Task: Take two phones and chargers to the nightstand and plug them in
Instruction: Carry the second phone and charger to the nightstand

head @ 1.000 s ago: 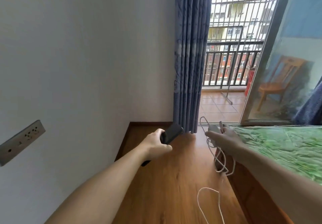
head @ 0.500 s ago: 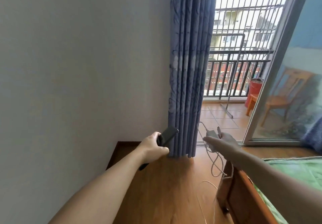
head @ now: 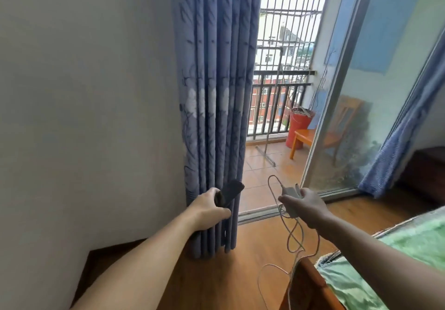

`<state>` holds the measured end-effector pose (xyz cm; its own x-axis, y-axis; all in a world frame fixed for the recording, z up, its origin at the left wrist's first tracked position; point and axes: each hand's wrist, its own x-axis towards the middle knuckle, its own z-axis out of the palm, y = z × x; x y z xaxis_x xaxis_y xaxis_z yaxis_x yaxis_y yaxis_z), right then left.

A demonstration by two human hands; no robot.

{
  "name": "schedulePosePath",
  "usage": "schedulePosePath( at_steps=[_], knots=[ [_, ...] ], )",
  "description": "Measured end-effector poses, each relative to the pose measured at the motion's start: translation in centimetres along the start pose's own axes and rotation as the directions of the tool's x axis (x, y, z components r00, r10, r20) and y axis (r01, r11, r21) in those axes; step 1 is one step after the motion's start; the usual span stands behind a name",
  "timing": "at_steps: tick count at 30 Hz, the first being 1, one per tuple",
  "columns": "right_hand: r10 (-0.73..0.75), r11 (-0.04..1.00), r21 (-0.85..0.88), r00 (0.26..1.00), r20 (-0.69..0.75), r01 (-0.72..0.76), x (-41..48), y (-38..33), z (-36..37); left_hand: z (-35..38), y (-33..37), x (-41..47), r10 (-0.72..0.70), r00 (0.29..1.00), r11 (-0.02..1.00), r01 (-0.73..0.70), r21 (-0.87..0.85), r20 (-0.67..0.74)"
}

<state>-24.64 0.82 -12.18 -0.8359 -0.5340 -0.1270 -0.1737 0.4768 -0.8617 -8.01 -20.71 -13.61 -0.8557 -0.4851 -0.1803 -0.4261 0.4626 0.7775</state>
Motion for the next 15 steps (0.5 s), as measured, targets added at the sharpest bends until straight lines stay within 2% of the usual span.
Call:
schedulePosePath(
  at_steps=[15],
  knots=[
    [0.184,0.965,0.228,0.956,-0.229,-0.131,29.2,4.1,-10.2,5.1,13.2,34.5,0.113,0.971,0.97,-0.154,0.189,0.211]
  ],
)
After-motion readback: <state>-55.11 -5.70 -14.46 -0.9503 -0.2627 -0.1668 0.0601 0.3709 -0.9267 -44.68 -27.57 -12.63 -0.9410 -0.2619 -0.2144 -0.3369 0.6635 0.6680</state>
